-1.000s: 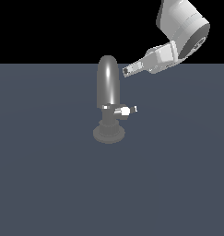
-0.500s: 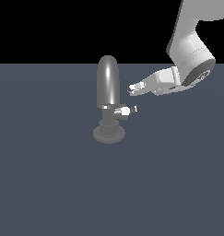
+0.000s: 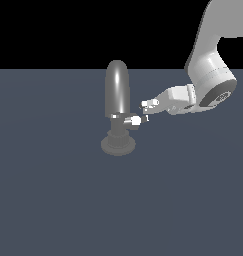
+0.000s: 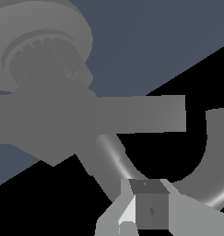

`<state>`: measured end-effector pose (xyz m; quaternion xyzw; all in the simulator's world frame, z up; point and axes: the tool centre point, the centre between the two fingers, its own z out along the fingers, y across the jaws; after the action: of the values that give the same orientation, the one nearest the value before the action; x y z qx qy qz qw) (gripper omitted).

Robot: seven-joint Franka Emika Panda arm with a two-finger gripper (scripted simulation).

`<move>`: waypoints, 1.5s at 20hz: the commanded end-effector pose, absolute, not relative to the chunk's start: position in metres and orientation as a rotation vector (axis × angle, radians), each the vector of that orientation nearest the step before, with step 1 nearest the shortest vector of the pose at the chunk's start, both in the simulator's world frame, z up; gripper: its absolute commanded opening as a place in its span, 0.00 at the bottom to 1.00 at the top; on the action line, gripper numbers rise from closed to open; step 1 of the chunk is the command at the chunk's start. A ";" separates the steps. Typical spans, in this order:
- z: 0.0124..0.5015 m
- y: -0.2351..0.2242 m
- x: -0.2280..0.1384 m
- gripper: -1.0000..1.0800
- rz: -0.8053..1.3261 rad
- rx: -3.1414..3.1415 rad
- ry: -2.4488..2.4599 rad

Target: Turn on the faucet by rotating a designated handle.

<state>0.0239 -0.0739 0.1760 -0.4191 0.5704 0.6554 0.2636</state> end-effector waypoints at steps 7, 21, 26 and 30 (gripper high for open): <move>0.167 -0.076 0.015 0.00 1.773 -1.128 1.543; 0.142 -0.082 -0.008 0.00 1.750 -1.150 1.528; 0.109 -0.083 -0.015 0.00 1.762 -1.139 1.536; 0.084 -0.085 -0.020 0.00 1.770 -1.130 1.541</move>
<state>-0.0025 -0.0805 0.1309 -0.4446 0.5550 0.6446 0.2807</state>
